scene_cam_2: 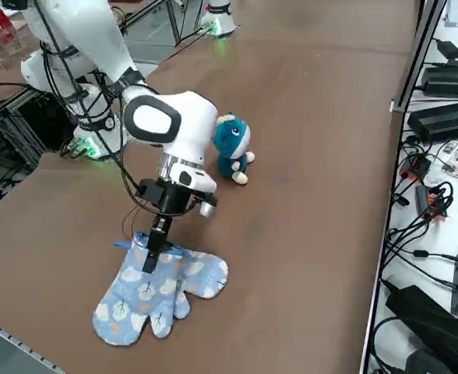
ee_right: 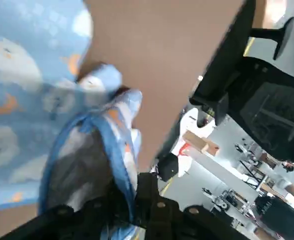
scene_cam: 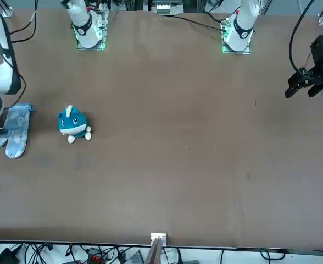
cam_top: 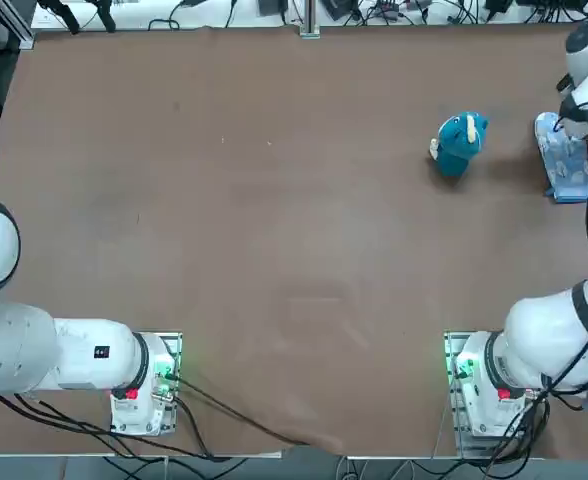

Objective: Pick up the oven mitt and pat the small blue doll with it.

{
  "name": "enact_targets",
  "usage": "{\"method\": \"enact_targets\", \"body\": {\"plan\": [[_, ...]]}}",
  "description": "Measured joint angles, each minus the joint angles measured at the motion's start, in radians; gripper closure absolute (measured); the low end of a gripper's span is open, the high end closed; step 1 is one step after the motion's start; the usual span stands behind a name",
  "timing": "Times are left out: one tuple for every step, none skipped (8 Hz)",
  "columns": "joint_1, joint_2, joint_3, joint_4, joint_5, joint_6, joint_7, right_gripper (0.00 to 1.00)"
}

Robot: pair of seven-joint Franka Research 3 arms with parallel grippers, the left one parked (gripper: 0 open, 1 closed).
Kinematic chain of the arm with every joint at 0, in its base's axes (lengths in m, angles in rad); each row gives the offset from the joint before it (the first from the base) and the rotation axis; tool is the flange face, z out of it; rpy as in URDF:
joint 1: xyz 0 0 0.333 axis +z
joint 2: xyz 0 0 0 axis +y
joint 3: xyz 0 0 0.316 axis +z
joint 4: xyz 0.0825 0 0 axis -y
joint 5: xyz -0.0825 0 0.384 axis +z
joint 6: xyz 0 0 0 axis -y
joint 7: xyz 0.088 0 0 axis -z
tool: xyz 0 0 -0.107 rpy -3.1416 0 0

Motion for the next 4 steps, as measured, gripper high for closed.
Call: {"method": "enact_targets", "body": {"plan": [[0.026,0.005,0.003,-0.02,0.0,-0.003,0.026,0.94],[0.05,0.01,0.004,-0.041,0.0,-0.005,0.037,0.91],[0.068,0.015,0.005,-0.059,0.0,-0.006,0.043,0.85],[0.086,0.018,0.005,-0.068,0.004,-0.012,0.046,0.76]]}}
